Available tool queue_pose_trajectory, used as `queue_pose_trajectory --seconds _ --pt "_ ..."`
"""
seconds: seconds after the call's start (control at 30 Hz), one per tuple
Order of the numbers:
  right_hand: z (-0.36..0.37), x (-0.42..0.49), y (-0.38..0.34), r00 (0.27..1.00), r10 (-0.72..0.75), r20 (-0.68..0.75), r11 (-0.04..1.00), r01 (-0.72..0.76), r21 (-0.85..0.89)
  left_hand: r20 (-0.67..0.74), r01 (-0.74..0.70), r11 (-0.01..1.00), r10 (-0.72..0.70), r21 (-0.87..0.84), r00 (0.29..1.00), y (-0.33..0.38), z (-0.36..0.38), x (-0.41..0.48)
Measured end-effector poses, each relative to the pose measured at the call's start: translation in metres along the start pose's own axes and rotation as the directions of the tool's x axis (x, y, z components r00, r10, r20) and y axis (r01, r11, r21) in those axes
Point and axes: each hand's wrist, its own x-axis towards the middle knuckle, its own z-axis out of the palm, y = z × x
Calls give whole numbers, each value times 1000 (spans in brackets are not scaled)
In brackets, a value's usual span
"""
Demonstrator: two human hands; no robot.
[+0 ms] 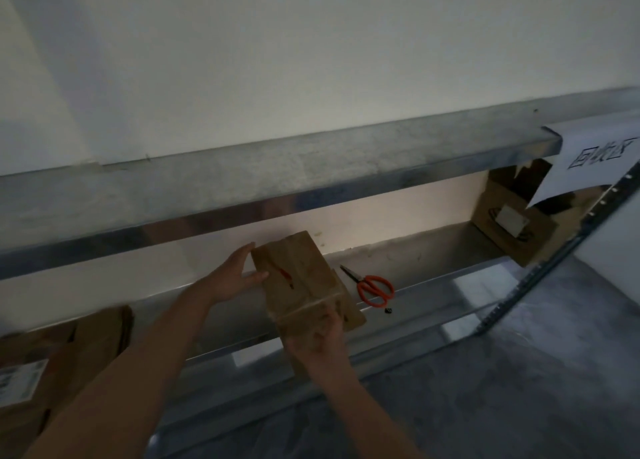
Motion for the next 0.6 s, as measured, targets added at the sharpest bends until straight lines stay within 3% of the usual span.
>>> queue_pose_trajectory --seconds 0.1,0.23,0.3,0.47,0.6 --pt "2 -1 1 1000 22 -20 993 -19 120 -26 -87 996 87 7 996 8 7 0" --pt "-8 -11 3 997 -43 -68 995 37 -90 -81 -87 996 89 34 993 4 17 -11" --pt "-14 -16 3 994 -97 -58 982 85 -171 -119 -22 999 26 34 993 -6 24 -22" --pt "-30 -10 6 976 -212 42 914 213 -346 -222 58 974 -107 -219 969 -19 45 -82" --pt "-41 1 8 971 -219 97 884 240 -401 -246 0 947 -84 -321 966 -13 53 -120"
